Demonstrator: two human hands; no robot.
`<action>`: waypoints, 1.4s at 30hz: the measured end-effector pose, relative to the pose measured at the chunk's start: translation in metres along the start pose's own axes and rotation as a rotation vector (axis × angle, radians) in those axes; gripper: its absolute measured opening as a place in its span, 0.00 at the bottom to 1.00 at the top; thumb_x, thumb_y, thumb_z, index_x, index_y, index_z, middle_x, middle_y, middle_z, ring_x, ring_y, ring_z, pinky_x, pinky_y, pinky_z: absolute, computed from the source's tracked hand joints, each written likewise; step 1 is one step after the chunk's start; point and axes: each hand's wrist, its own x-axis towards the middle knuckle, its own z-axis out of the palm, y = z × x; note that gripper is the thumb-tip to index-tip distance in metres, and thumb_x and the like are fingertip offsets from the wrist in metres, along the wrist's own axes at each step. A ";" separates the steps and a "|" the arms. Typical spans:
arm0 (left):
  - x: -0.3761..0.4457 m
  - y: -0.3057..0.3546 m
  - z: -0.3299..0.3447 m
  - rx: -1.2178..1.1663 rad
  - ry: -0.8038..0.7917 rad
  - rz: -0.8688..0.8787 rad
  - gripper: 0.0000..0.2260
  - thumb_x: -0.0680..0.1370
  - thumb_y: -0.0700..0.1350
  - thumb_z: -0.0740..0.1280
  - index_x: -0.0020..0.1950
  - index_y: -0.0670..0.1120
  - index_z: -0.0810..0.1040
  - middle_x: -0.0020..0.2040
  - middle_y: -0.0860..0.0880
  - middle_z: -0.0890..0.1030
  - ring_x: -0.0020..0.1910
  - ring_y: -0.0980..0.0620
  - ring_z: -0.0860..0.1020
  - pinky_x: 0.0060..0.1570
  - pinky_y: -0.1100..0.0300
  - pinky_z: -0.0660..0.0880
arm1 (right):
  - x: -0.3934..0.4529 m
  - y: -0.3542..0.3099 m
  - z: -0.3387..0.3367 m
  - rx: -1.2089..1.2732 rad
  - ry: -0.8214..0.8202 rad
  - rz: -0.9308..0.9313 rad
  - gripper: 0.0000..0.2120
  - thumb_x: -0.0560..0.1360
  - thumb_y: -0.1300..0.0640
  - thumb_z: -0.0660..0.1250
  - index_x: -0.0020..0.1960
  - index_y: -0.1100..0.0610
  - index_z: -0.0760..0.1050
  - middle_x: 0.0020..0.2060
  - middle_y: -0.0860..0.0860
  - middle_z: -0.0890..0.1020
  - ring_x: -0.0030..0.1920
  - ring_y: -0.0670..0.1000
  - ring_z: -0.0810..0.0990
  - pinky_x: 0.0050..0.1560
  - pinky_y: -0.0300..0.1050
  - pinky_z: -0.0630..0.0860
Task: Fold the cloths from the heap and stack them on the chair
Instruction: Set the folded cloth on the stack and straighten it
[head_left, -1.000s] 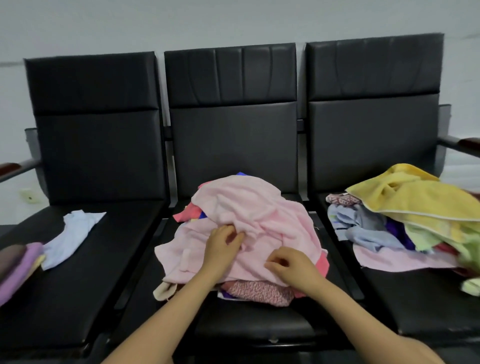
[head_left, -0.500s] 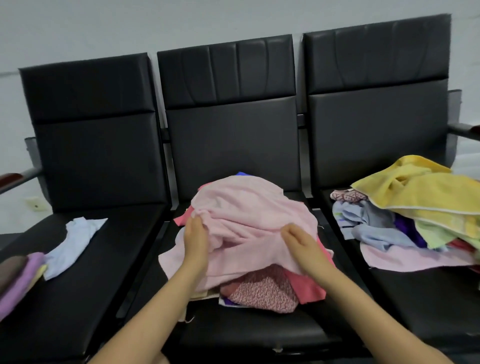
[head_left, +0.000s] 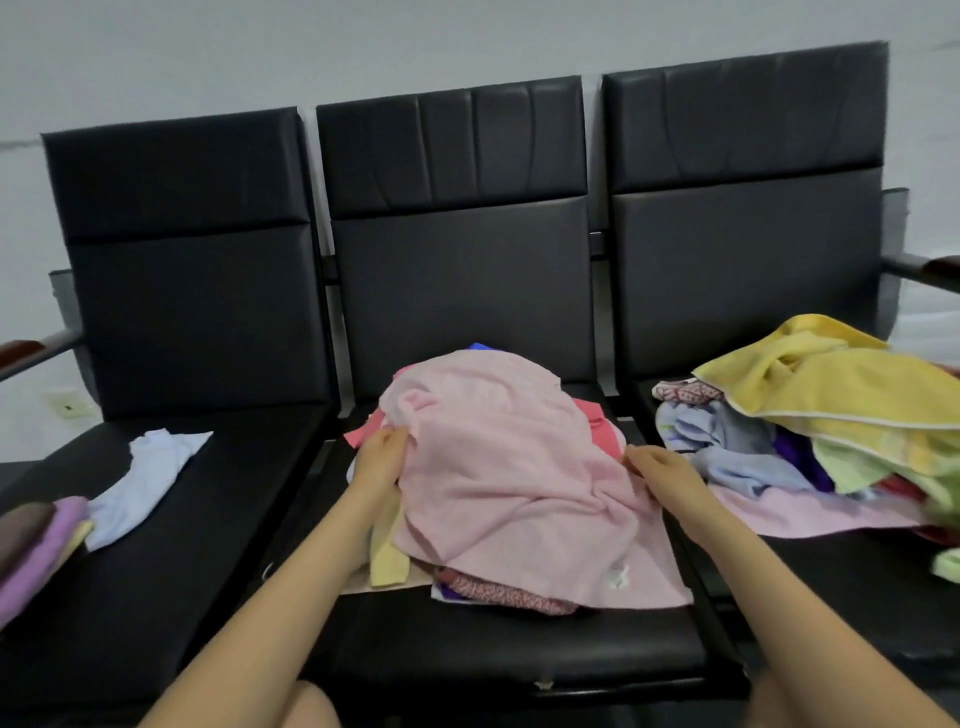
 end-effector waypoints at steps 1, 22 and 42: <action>-0.006 -0.015 0.001 -0.001 -0.030 0.038 0.14 0.81 0.50 0.60 0.62 0.46 0.77 0.58 0.45 0.79 0.58 0.43 0.77 0.59 0.49 0.74 | -0.002 0.004 0.000 -0.058 -0.024 -0.002 0.15 0.79 0.56 0.62 0.40 0.65 0.76 0.35 0.60 0.75 0.38 0.57 0.71 0.37 0.44 0.64; -0.057 -0.019 -0.029 -0.679 -0.364 0.002 0.16 0.79 0.44 0.65 0.66 0.41 0.76 0.60 0.42 0.81 0.59 0.46 0.79 0.50 0.53 0.80 | -0.030 -0.019 -0.007 0.491 -0.354 -0.070 0.13 0.75 0.55 0.66 0.58 0.58 0.79 0.51 0.60 0.84 0.49 0.55 0.83 0.47 0.49 0.79; -0.016 -0.062 -0.045 -0.040 0.010 -0.113 0.16 0.75 0.50 0.71 0.59 0.45 0.74 0.55 0.45 0.79 0.53 0.45 0.78 0.54 0.45 0.77 | -0.017 -0.004 0.045 -0.457 0.175 -0.696 0.14 0.70 0.52 0.72 0.53 0.56 0.78 0.49 0.52 0.78 0.53 0.53 0.73 0.54 0.50 0.70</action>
